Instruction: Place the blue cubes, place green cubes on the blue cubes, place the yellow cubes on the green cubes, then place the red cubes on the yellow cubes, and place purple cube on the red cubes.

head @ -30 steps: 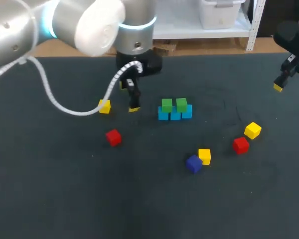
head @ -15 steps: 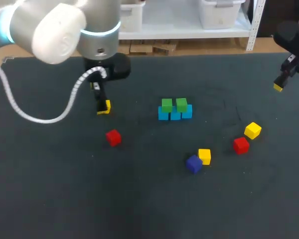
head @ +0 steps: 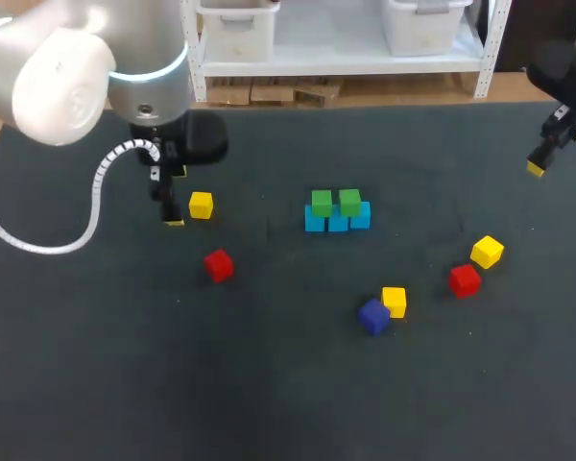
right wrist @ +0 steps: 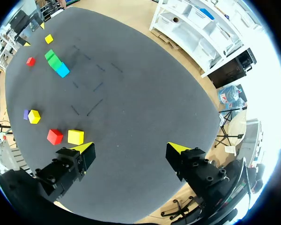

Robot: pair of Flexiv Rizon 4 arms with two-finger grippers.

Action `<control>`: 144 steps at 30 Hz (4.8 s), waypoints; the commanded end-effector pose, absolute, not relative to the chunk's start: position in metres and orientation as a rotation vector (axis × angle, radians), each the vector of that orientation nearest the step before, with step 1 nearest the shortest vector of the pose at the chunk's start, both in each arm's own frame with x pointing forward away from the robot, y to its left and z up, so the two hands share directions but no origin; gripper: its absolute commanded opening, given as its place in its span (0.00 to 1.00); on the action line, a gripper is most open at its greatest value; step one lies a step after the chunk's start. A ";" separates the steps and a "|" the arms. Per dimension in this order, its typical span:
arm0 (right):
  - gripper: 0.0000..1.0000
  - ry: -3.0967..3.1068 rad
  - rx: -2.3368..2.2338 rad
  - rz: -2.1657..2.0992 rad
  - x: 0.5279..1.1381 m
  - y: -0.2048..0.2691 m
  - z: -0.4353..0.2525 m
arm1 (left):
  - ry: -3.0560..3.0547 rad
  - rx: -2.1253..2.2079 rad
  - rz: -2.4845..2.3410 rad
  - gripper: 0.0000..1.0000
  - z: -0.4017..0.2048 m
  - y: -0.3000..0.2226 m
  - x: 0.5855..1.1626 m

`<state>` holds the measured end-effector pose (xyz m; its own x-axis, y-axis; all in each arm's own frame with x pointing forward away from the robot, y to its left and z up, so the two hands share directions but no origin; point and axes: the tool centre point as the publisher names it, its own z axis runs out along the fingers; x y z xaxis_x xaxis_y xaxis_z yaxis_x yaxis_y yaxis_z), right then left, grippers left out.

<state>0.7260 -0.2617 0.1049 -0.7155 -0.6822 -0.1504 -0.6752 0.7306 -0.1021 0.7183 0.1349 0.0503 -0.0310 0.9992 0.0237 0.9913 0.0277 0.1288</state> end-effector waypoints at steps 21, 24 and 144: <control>1.00 2.754 -1.092 -0.056 0.726 -0.262 0.105 | 2.337 1.991 0.029 1.00 0.066 0.103 0.711; 1.00 2.754 -1.092 -0.056 0.726 -0.262 0.105 | 2.382 1.903 0.082 1.00 0.070 0.100 0.704; 1.00 2.097 -2.163 -0.126 0.559 -0.072 0.050 | 2.792 1.224 0.192 1.00 0.104 0.240 0.716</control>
<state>0.5634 -0.0733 0.0548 0.0307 -0.9993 -0.0189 -0.9911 -0.0280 -0.1298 0.7155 0.2404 0.1035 -0.6743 0.7377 -0.0320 0.7266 0.6706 0.1495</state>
